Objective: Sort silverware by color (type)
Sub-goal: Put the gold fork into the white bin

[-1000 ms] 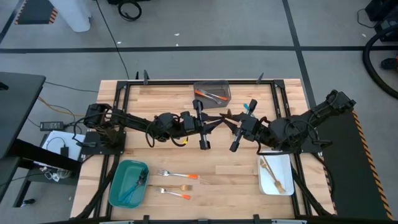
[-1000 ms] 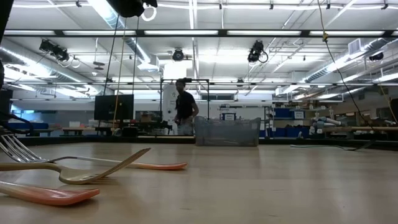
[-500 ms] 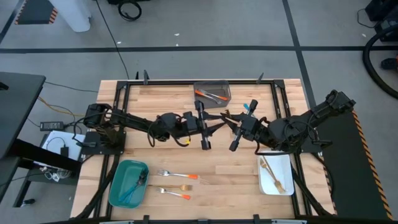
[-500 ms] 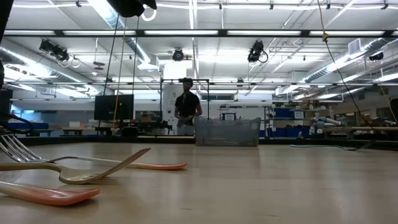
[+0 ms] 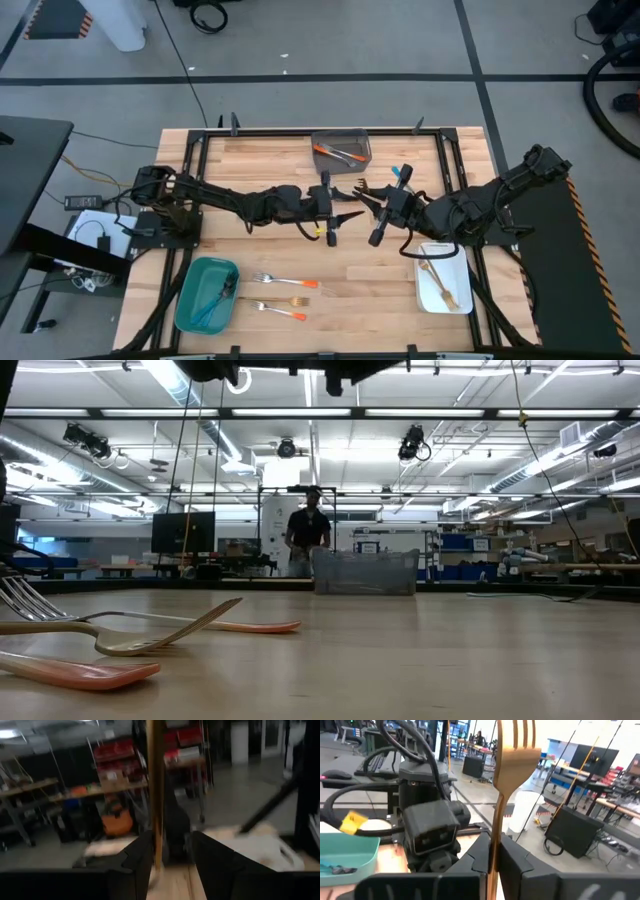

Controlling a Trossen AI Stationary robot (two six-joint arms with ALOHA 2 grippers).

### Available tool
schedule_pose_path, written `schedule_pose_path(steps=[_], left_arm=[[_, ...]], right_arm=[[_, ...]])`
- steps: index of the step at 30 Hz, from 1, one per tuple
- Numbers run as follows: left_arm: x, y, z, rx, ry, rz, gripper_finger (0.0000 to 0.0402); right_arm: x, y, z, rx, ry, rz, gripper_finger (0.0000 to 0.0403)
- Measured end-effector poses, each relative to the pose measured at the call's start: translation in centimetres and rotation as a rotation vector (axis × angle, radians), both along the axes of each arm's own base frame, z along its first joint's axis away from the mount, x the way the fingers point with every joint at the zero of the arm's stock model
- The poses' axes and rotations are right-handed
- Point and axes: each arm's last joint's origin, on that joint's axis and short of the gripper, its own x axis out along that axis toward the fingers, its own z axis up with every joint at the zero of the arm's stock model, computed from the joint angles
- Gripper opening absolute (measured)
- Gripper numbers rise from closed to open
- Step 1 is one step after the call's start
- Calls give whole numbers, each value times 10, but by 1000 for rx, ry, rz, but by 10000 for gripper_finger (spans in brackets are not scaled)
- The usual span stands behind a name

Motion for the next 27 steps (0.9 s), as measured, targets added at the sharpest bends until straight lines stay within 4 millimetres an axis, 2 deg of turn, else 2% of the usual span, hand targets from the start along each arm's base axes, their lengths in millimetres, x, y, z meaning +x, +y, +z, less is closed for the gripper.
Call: schedule_pose_path(steps=[10,15,27], left_arm=[[-16,-1,4,20,195,-21,146],[-21,-3,-4,32,306,-24,146],[-41,-12,-10,12,529,-38,146]], right_arm=[[-1,-1,-8,83,23,-1,29],[-3,-2,-15,137,47,-9,29],[-7,-1,-31,372,104,32,29]])
